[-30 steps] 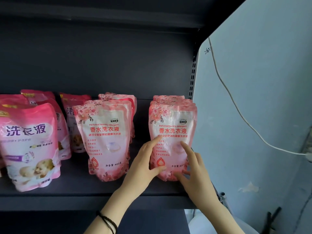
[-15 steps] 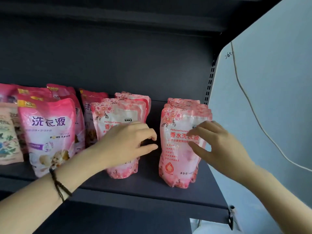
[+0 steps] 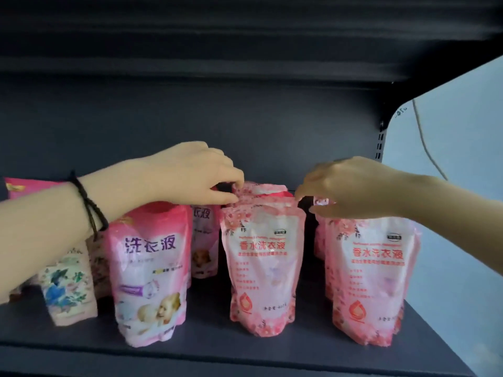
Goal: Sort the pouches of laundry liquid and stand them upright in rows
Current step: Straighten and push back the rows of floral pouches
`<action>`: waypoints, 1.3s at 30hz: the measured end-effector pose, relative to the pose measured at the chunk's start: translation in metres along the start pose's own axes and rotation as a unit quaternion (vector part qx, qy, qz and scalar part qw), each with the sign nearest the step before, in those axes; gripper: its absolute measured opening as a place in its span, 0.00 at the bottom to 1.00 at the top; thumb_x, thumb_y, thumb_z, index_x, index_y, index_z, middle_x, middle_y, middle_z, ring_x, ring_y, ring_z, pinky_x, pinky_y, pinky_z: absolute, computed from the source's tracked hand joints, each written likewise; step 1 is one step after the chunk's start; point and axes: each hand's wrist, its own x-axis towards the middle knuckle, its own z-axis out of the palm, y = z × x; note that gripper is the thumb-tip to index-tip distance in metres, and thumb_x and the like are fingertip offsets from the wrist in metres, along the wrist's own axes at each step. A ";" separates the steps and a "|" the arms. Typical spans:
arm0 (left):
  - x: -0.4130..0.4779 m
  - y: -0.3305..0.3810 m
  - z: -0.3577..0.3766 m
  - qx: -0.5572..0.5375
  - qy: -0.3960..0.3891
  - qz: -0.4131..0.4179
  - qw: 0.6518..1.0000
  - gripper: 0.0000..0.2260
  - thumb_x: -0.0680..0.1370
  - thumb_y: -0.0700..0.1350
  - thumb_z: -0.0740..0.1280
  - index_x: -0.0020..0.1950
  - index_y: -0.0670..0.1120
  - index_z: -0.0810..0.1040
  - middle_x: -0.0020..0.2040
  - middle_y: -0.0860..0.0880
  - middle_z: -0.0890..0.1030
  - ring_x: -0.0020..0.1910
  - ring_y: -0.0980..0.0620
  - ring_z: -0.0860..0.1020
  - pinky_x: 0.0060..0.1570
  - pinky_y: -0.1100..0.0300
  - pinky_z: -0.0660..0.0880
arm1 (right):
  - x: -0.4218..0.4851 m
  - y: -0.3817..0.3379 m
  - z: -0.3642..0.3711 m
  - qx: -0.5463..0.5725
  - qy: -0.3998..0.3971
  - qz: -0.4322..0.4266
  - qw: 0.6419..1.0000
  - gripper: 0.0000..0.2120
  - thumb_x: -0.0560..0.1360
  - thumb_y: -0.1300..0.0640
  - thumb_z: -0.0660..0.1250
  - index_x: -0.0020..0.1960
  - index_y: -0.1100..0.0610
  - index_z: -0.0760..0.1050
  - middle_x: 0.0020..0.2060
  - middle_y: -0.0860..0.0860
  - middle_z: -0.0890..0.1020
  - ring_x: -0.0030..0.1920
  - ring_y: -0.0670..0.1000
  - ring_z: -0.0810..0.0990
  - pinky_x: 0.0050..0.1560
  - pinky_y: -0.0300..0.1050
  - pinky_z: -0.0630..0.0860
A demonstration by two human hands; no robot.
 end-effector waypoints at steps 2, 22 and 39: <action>0.005 -0.022 0.012 0.001 -0.023 0.014 1.000 0.19 0.77 0.65 0.50 0.61 0.61 0.70 0.51 0.59 0.78 0.55 0.58 0.73 0.56 0.56 0.70 | 0.024 0.003 -0.001 -0.012 -0.022 0.007 1.000 0.13 0.77 0.45 0.57 0.61 0.41 0.69 0.53 0.40 0.77 0.56 0.47 0.76 0.47 0.48 0.78; 0.089 -0.061 0.099 -0.459 -0.162 0.007 0.873 0.08 0.76 0.50 0.71 0.51 0.48 0.84 0.42 0.52 0.85 0.40 0.59 0.80 0.43 0.67 0.74 | 0.118 0.067 0.085 0.276 -0.155 0.096 0.944 0.05 0.74 0.50 0.70 0.44 0.50 0.83 0.36 0.45 0.84 0.38 0.39 0.80 0.44 0.36 0.76; 0.073 -0.115 0.049 -0.616 0.185 -0.227 0.731 0.06 0.80 0.46 0.64 0.45 0.49 0.80 0.40 0.55 0.83 0.41 0.59 0.79 0.43 0.60 0.77 | 0.149 0.072 0.018 0.612 0.275 0.284 0.685 0.11 0.80 0.61 0.61 0.39 0.55 0.75 0.33 0.50 0.77 0.29 0.44 0.76 0.32 0.38 0.76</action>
